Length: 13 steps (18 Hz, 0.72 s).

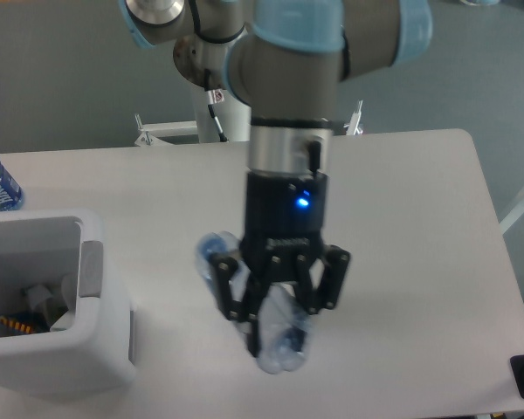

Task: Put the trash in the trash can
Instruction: 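Lift the bottle upright and carry it over the trash bin, then lower the bottle into the bin and open the gripper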

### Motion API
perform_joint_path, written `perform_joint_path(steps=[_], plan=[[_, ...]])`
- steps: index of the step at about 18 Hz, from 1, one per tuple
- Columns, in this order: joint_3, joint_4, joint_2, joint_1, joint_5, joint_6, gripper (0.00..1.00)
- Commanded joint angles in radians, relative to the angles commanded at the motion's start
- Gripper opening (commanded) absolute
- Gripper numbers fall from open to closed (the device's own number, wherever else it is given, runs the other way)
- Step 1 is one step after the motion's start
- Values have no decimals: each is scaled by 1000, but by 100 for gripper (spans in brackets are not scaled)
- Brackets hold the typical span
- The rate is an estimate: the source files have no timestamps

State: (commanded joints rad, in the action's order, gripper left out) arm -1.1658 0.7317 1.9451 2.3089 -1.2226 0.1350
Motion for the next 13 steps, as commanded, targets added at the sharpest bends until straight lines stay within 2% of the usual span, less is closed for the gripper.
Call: perform_joint_path(steps=[8, 13], plan=[[2, 0, 2, -153, -2, -5, 45], [-3, -2, 21, -212, -3, -8, 45]])
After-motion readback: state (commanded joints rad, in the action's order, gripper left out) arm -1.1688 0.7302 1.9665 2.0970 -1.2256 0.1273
